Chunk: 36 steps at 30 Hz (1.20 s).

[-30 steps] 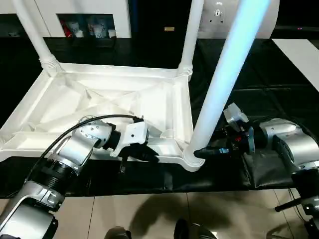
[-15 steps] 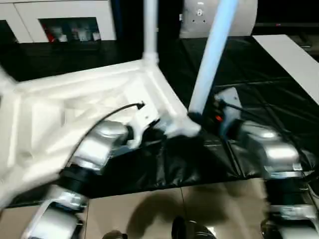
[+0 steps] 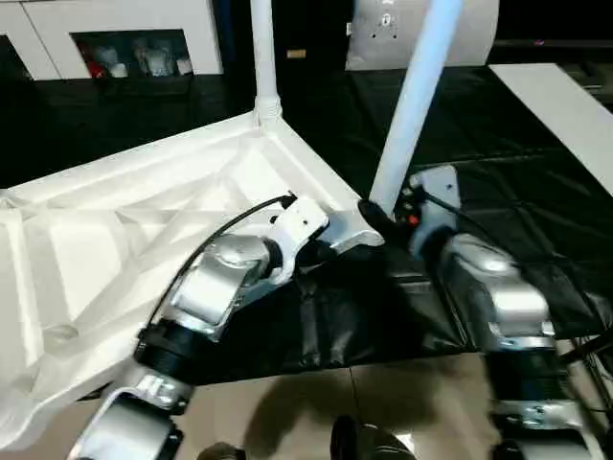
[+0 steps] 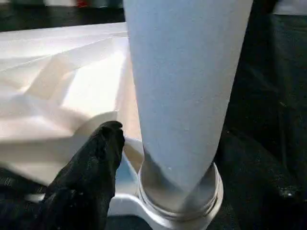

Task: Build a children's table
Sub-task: Rotate leg to tighten

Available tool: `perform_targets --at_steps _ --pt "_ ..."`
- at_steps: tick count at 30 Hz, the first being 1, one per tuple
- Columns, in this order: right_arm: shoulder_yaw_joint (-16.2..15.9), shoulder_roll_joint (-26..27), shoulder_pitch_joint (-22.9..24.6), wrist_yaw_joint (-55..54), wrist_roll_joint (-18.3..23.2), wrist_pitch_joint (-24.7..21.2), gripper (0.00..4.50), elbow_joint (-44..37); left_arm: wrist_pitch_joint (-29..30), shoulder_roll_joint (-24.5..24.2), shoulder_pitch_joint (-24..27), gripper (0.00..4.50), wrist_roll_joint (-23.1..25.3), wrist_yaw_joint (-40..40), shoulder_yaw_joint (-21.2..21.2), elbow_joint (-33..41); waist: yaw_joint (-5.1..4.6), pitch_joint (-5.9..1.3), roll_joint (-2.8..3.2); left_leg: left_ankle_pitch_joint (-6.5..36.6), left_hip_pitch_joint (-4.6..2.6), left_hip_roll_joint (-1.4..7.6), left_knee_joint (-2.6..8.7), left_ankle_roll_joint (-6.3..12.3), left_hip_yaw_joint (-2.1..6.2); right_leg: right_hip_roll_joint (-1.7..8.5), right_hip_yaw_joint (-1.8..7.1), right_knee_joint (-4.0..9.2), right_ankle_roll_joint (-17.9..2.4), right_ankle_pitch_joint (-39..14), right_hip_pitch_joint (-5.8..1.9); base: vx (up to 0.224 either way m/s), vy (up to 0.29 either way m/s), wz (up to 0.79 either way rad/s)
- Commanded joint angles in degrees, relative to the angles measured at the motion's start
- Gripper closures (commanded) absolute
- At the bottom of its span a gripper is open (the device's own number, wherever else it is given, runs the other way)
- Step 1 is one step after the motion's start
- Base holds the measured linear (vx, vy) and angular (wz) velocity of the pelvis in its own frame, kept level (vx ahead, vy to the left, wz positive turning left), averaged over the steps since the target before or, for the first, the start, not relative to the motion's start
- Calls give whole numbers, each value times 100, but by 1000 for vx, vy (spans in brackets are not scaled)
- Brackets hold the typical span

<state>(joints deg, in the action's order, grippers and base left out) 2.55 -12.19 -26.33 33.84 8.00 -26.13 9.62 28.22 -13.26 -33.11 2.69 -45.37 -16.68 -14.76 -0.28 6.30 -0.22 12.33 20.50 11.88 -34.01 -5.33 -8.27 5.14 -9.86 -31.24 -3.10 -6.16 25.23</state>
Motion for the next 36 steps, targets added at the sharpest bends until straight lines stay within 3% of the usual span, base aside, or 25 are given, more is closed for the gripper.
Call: perform_targets --at_steps 1,3,7,12,15,16,19,25,36 --pt "-161 -225 69 657 211 210 83 -3 -292 -183 58 450 34 -297 -78 112 71 -532 -35 -57 91 28 276 1060 -61 311 342 277 -643 -1673 -579 0 0 0" --pt "-176 -413 58 921 232 263 58 47 -397 -293 67 450 14 -455 -111 84 90 -514 -28 78 74 37 287 988 -58 312 330 312 -563 -1948 -566 0 0 0" --pt "-403 -1234 26 2352 395 575 26 215 -1191 -822 80 450 -73 -1289 -357 -98 121 -467 -33 544 27 52 308 876 -62 294 327 396 -351 -2487 -546 0 0 0" --pt "-565 -1590 -29 3140 579 564 6 239 -1605 -1049 83 450 -210 -1927 -420 -217 172 -476 -42 560 12 53 315 761 -61 301 321 403 -344 -2609 -539 0 0 0" --pt "-719 -1796 -66 3730 665 559 6 287 -1814 -1201 61 450 -333 -2456 -489 -233 245 -492 -41 408 -8 98 322 799 -59 313 353 341 -504 -2348 -525 0 0 0" --pt "-783 -1876 -80 3958 740 552 32 320 -1893 -1258 37 450 -367 -2595 -531 -266 250 -489 -64 386 -2 104 322 828 -59 309 360 333 -530 -2292 -522 0 0 0" --pt "-935 -2038 -166 4552 877 517 45 473 -2264 -1353 -84 450 -380 -2901 -625 -538 302 -498 -66 289 13 96 311 901 -72 307 368 300 -629 -2176 -533 0 0 0" --pt "-1089 -2163 -230 4912 899 422 104 563 -2474 -1429 -132 450 -376 -3262 -664 -664 348 -479 -91 307 16 86 319 767 -82 313 369 329 -482 -2434 -535 0 0 0" --pt "-1177 -2046 -336 5025 904 544 213 756 -2670 -1427 -179 450 -470 -3621 -685 -743 350 -471 -106 255 21 88 321 753 -83 307 370 319 -474 -2403 -527 0 0 0"
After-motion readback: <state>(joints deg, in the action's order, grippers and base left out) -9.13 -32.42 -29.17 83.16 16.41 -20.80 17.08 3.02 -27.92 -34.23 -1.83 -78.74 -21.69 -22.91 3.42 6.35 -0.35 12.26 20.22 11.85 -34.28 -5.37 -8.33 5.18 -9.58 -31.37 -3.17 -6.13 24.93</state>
